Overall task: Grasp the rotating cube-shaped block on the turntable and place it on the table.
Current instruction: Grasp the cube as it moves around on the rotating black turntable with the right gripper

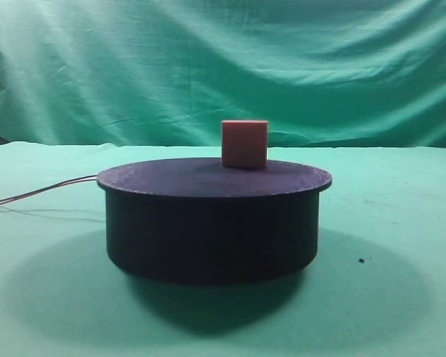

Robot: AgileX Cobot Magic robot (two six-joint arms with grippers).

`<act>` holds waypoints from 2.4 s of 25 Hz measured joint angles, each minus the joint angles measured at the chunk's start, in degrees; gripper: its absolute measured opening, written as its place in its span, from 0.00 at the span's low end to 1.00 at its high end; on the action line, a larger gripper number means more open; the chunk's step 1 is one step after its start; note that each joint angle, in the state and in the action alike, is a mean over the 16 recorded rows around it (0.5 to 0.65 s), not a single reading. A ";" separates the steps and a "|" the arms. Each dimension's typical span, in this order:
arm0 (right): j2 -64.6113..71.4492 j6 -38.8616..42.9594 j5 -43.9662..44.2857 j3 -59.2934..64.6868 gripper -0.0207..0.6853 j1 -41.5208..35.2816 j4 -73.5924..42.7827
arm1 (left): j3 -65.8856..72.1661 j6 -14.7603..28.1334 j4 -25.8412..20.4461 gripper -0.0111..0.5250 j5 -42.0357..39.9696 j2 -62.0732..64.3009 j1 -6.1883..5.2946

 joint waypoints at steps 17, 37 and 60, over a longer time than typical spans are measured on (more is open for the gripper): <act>32.23 -6.17 28.42 -21.36 0.03 1.18 12.93 | 0.00 0.00 0.00 0.02 0.00 0.00 0.00; 69.85 3.99 34.63 -41.65 0.15 34.77 7.62 | 0.00 0.00 0.00 0.02 0.00 0.00 0.00; 84.64 5.61 34.48 -49.29 0.81 39.09 11.04 | 0.00 0.00 0.00 0.02 0.00 0.00 0.00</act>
